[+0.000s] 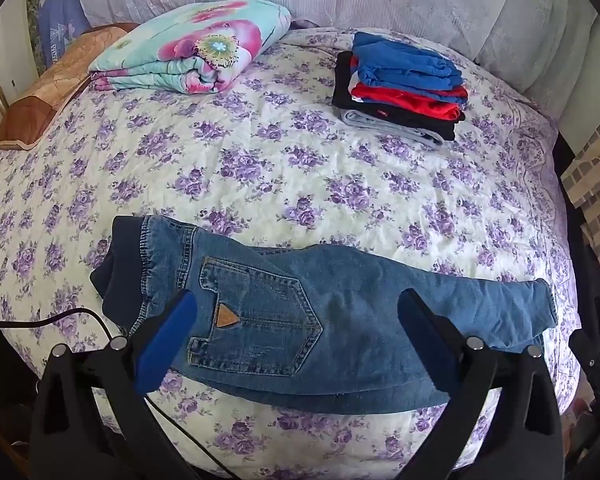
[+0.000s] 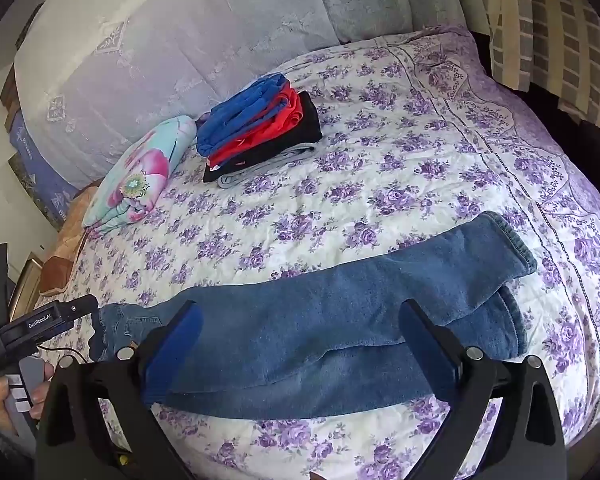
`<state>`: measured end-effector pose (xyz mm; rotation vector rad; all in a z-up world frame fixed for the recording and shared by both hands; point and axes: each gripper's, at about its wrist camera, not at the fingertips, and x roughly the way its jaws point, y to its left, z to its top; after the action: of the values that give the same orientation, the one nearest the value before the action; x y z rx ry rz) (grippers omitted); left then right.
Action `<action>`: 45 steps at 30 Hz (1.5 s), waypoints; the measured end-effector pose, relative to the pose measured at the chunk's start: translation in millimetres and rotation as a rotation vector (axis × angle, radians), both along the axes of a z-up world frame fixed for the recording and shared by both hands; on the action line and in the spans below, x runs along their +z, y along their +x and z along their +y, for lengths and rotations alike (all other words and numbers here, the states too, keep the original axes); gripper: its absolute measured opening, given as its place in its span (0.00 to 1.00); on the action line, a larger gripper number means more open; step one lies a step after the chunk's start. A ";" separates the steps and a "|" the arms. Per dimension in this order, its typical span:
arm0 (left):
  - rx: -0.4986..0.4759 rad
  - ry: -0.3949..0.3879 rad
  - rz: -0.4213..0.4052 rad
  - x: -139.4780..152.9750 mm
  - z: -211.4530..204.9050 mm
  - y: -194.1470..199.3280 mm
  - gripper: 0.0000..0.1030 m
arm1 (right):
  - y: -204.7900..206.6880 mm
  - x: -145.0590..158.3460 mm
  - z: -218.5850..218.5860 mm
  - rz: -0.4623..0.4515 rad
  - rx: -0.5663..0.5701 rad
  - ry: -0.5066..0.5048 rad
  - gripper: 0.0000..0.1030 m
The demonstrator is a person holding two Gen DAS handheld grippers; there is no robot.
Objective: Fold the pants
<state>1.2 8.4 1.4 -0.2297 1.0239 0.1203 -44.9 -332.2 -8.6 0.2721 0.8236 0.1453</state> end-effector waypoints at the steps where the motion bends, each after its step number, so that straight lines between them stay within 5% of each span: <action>1: 0.001 0.001 0.001 -0.2 -0.1 -0.1 0.95 | -0.3 0.1 -0.3 -0.001 -0.001 0.002 0.96; 20: 0.065 -0.052 0.034 -10.1 18.0 -2.6 0.95 | 1.1 -2.8 -0.8 0.010 0.002 0.004 0.96; 45: 0.063 0.020 0.044 -9.9 12.6 -0.4 0.95 | 3.4 -3.2 2.4 0.017 0.002 0.005 0.96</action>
<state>0.7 21.0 -8.5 -0.2416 1.0595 0.1935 -41.5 -329.8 -11.8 0.2775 0.8401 0.1474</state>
